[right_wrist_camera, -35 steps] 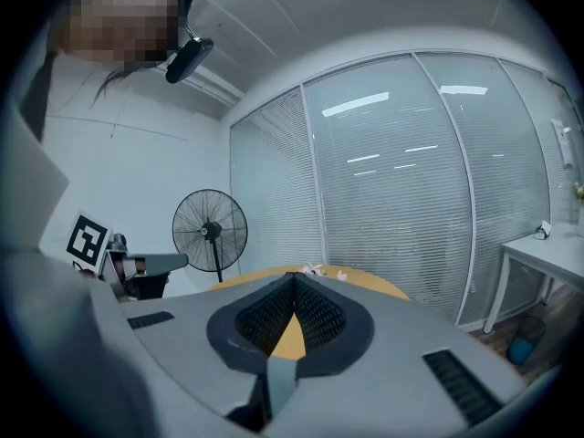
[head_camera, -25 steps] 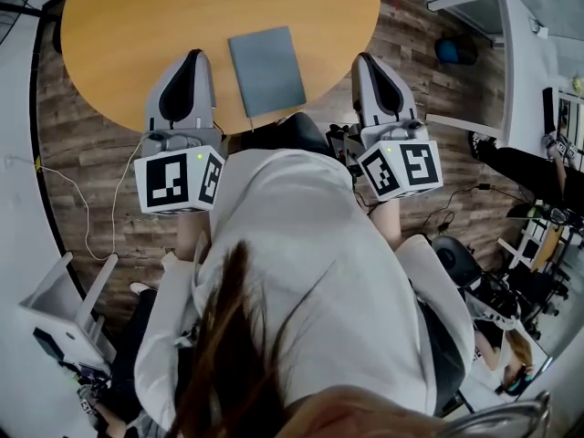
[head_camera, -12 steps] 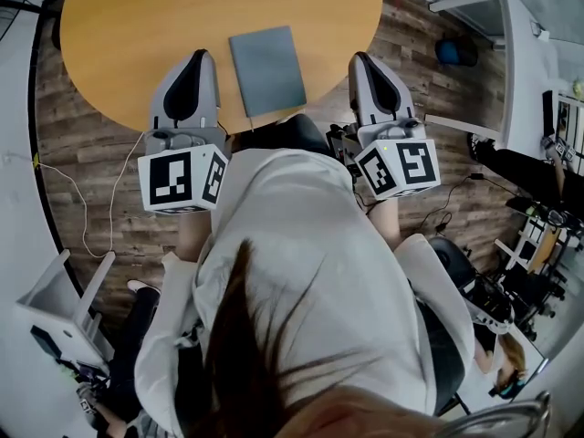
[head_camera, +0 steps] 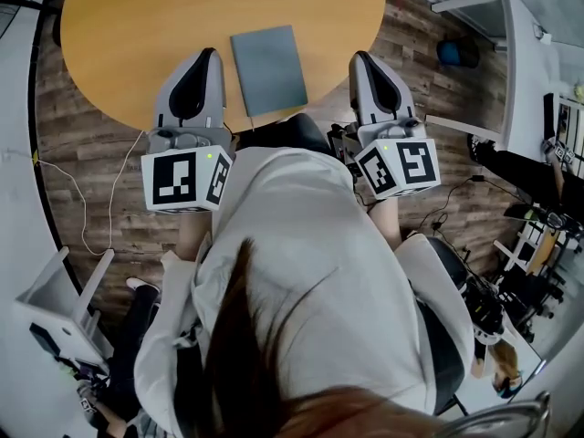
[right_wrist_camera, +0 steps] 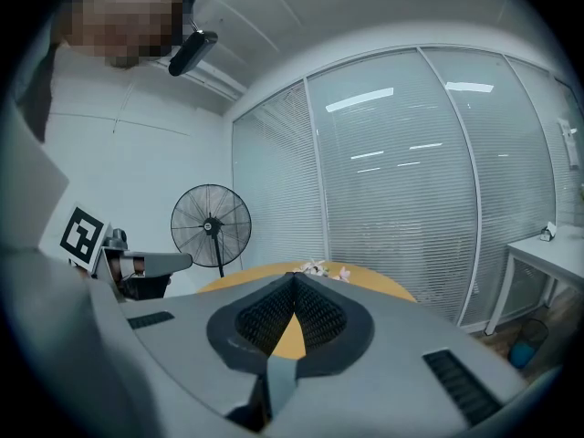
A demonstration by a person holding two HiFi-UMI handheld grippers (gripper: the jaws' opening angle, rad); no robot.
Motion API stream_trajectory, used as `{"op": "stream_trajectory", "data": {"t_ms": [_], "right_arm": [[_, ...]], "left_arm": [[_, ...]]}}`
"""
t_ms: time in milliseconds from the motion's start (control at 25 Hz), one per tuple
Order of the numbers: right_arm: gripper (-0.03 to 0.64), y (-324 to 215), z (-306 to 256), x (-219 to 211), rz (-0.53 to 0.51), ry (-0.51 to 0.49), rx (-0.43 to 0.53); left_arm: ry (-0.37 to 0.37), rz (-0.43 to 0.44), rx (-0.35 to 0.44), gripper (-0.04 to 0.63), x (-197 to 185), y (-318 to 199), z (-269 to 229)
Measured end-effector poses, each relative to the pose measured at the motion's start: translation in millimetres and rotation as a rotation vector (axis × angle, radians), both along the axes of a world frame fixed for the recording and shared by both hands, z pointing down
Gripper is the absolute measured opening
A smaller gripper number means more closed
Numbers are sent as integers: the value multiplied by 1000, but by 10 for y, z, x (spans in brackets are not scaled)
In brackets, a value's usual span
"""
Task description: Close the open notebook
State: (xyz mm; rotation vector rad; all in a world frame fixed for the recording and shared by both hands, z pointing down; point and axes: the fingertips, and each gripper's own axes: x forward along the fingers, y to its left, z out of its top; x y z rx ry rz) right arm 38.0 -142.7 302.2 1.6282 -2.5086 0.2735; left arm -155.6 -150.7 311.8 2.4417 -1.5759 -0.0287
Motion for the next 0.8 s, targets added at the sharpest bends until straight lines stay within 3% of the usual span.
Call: {"op": "stream_trajectory", "data": {"t_ms": [800], "right_arm": [[2,-98,40,-116,-23,32,-9]], "left_arm": [[-5,2,-12,17,-67,-91,51]]}}
